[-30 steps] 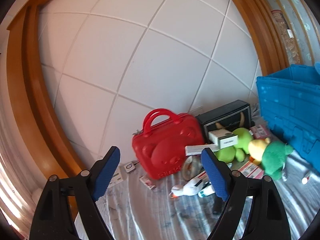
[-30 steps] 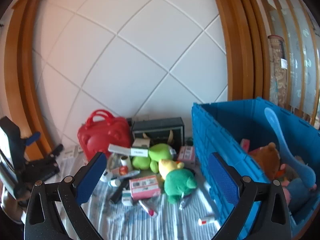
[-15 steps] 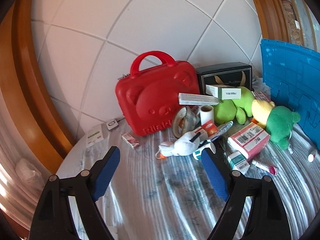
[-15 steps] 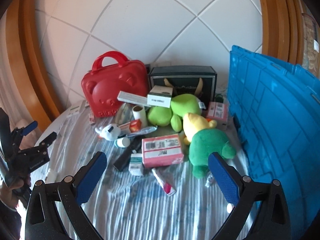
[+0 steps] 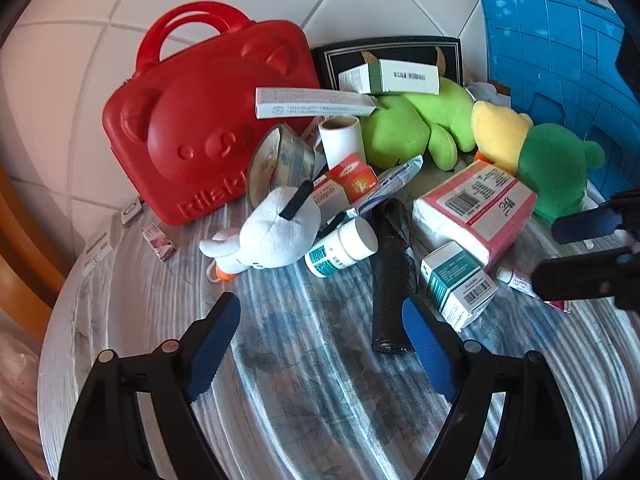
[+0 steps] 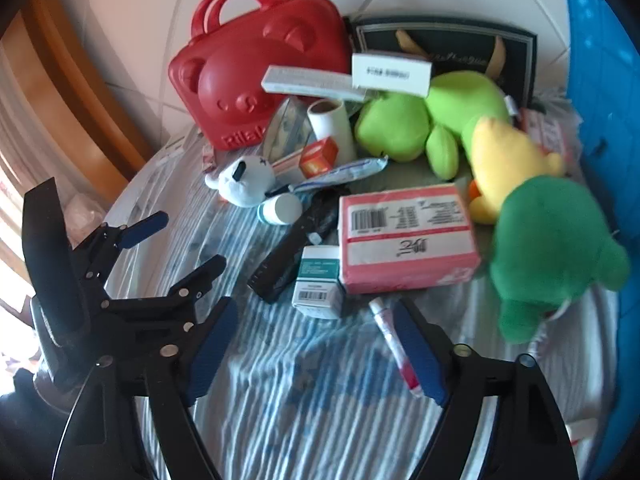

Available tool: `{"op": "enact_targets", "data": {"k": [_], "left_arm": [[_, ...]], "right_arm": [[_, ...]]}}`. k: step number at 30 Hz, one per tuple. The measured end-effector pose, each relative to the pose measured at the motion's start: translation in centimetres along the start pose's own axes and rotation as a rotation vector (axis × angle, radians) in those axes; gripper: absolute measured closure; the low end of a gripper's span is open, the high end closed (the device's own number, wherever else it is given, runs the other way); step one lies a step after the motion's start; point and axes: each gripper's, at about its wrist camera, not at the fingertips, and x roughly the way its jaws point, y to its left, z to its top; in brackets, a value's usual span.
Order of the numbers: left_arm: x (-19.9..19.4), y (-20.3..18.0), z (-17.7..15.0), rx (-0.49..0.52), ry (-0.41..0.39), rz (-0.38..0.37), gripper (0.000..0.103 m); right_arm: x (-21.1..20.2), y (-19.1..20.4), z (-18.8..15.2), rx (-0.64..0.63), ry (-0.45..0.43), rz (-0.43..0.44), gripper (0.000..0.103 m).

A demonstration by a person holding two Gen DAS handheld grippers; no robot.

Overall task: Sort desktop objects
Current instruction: 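Grasp the black rolled bag with the left tool while the right tool grasps a white medicine box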

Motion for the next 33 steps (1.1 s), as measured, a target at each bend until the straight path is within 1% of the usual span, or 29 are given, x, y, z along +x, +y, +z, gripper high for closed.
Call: {"op": "enact_targets", "data": {"k": [2, 4, 5, 8, 10, 13, 15, 18, 19, 20, 22, 23, 24, 25, 27, 29, 30, 31, 33], "left_arm": [[0.8, 0.0, -0.3, 0.016, 0.011, -0.007, 0.020], [1.5, 0.2, -0.6, 0.025, 0.022, -0.018, 0.020], [1.9, 0.3, -0.7, 0.022, 0.029, -0.025, 0.020], [2.9, 0.9, -1.0, -0.002, 0.053, -0.055, 0.020], [3.3, 1.0, -1.1, -0.006, 0.061, -0.078, 0.020], [3.8, 0.4, -0.8, 0.001, 0.066, -0.112, 0.020], [4.4, -0.2, -0.4, 0.018, 0.068, -0.126, 0.020], [5.7, -1.2, 0.5, 0.025, 0.074, -0.155, 0.020], [6.3, -1.5, 0.7, 0.023, 0.080, -0.161, 0.020], [7.0, -1.8, 0.9, 0.020, 0.090, -0.164, 0.020], [8.3, -2.3, 1.2, 0.009, 0.118, -0.170, 0.021], [8.9, -2.4, 1.2, 0.000, 0.134, -0.178, 0.028], [9.4, -2.4, 1.2, -0.010, 0.155, -0.188, 0.030], [9.6, -2.3, 1.3, -0.030, 0.152, -0.200, 0.031], [9.9, -1.9, 1.4, -0.037, 0.160, -0.193, 0.032], [9.9, -1.6, 1.4, -0.036, 0.162, -0.201, 0.032], [9.9, -1.5, 1.3, -0.038, 0.162, -0.207, 0.033], [9.9, -1.4, 1.3, -0.045, 0.161, -0.216, 0.037], [9.9, -1.2, 1.2, -0.060, 0.157, -0.240, 0.052]], "right_arm": [[2.7, -0.1, 0.2, 0.013, 0.046, -0.001, 0.033], [4.8, -0.3, 0.2, 0.026, 0.084, -0.001, 0.042], [5.6, -0.3, 0.2, 0.033, 0.101, 0.010, 0.045], [7.6, -0.1, 0.1, 0.040, 0.139, 0.001, 0.050], [8.5, -0.1, 0.0, 0.053, 0.144, -0.012, 0.062], [9.0, -0.6, 0.3, 0.092, 0.116, -0.015, 0.062], [9.0, -0.8, 0.5, 0.070, 0.106, -0.034, 0.062], [8.1, -1.9, 0.5, 0.086, 0.114, -0.030, 0.065], [7.5, -2.3, 0.3, 0.085, 0.110, -0.042, 0.066], [7.1, -2.7, 0.1, 0.081, 0.111, -0.057, 0.066], [6.5, -3.4, -0.2, 0.095, 0.120, -0.054, 0.066], [6.5, -3.6, -0.2, 0.096, 0.122, -0.055, 0.066], [6.6, -3.5, -0.1, 0.086, 0.131, -0.059, 0.064], [6.8, -3.4, -0.1, 0.076, 0.136, -0.070, 0.063], [7.2, -3.4, 0.0, 0.082, 0.126, -0.079, 0.061], [7.7, -3.6, 0.1, 0.098, 0.125, -0.073, 0.060], [8.0, -3.7, 0.2, 0.108, 0.129, -0.067, 0.060], [8.4, -3.7, 0.2, 0.112, 0.133, -0.064, 0.059], [8.5, -3.6, 0.6, 0.100, 0.112, -0.069, 0.060]]}}
